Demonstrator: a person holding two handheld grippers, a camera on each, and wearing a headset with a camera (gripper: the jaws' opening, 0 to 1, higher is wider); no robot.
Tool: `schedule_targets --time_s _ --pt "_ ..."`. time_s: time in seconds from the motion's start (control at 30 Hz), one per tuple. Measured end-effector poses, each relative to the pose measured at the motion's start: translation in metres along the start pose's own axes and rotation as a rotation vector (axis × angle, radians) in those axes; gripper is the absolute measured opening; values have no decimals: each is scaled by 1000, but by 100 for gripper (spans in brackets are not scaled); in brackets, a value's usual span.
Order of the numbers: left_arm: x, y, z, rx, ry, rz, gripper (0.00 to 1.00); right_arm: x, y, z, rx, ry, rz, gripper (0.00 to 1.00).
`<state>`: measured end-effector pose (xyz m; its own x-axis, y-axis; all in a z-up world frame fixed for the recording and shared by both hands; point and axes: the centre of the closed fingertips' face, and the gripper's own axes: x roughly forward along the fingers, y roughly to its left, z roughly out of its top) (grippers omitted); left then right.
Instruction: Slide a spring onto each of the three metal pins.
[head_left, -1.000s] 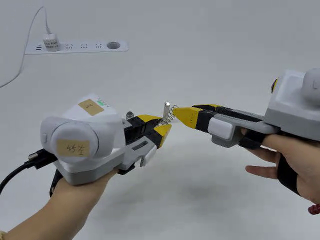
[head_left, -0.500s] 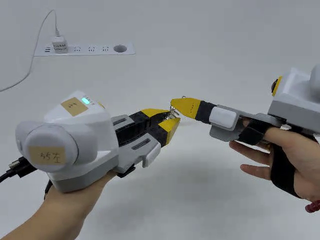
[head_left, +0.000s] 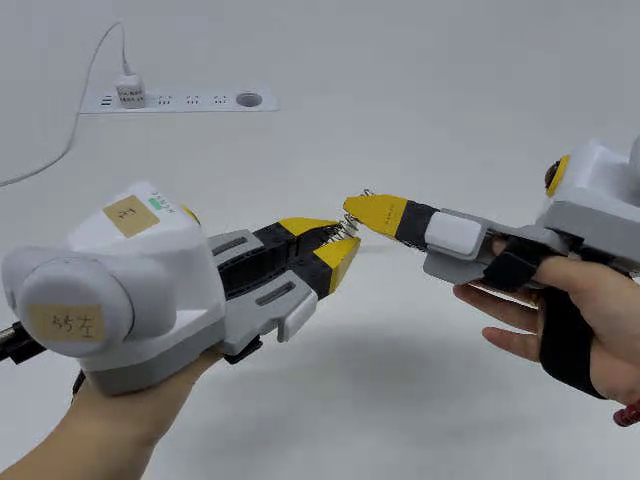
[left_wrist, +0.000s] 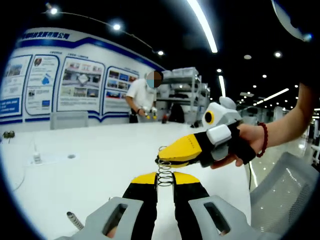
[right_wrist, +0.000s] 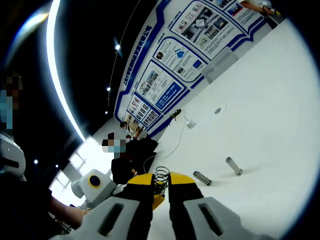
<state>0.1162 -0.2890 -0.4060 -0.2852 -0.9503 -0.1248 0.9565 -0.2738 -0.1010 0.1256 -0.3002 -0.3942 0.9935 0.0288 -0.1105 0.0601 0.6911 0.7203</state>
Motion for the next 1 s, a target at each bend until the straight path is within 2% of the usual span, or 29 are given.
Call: schedule_targets --time_s 0.1,0.23,0.27,0.33,0.37,0.47,0.63,0.83,1.0 --pt "-3 2 -7 13 42 12 12 2 -1 1 -94 8 -24 11" --pt "-9 5 -16 25 79 31 18 3 -4 4 -163 9 -56 11" --pt "-11 7 -20 23 98 42 21 3 -7 7 -196 5 -75 11" --pt "-16 8 -22 37 108 52 23 3 -14 11 -256 4 -113 11" --pt "-20 10 -25 46 123 66 24 4 -18 12 -309 10 -135 11" --pt "-28 15 -29 41 139 89 30 6 -23 17 -378 4 -165 12" --pt "-41 24 -34 22 161 126 37 10 -32 21 -454 8 -198 12" --pt "-55 31 -37 20 171 163 43 13 -45 27 -503 6 -237 12" --pt "-64 34 -40 15 182 187 53 15 -57 33 -535 -1 -268 12"
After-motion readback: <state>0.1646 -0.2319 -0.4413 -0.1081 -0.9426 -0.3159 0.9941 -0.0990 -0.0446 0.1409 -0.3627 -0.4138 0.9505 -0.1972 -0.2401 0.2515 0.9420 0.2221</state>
